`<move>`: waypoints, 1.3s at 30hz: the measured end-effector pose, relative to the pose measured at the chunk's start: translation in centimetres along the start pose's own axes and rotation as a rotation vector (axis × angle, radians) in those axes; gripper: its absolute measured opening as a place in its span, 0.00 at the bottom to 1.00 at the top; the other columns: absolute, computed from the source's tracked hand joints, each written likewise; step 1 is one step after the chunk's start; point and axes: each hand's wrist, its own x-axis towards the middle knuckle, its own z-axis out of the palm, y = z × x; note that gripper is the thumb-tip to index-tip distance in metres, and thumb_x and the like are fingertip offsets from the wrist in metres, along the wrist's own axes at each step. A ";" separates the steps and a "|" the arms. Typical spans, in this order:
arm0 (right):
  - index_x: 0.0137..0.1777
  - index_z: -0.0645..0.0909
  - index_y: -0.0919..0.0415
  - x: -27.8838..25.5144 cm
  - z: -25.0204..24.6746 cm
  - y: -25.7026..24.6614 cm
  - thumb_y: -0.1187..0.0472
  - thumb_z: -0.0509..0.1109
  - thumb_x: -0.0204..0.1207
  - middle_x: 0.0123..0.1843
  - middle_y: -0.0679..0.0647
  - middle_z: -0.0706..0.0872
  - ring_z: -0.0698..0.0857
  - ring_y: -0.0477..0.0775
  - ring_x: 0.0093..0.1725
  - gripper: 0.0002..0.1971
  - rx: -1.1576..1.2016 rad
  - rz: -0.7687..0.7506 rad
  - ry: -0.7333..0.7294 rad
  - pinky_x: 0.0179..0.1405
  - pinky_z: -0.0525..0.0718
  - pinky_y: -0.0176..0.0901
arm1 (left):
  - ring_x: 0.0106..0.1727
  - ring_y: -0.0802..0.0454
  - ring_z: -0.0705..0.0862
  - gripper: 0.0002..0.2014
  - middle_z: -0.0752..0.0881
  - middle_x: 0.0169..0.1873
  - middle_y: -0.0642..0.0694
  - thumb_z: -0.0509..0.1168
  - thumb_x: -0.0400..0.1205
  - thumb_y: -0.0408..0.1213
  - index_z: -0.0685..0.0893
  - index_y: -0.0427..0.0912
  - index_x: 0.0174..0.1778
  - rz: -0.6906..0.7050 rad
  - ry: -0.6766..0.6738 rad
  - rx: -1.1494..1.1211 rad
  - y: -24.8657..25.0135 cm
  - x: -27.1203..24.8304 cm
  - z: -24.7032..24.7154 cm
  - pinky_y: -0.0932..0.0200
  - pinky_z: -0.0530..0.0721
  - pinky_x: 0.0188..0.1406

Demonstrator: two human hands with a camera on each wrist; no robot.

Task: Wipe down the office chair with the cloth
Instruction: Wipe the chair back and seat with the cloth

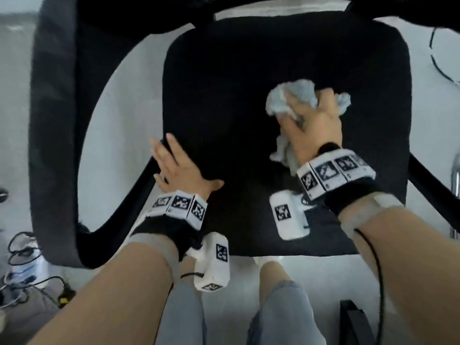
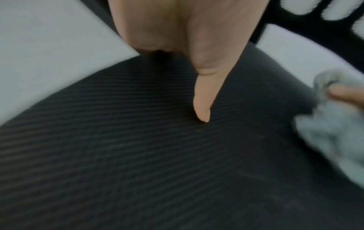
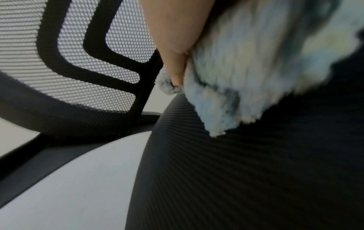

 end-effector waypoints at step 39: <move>0.67 0.76 0.40 -8.8 7.4 -4.4 0.56 0.76 0.65 0.59 0.57 0.80 0.80 0.62 0.55 0.29 -0.296 -0.498 -0.371 0.50 0.80 0.56 | 0.82 0.48 0.35 0.60 0.29 0.80 0.42 0.75 0.69 0.34 0.30 0.38 0.78 0.180 -0.136 -0.034 -5.0 0.7 0.6 0.58 0.47 0.81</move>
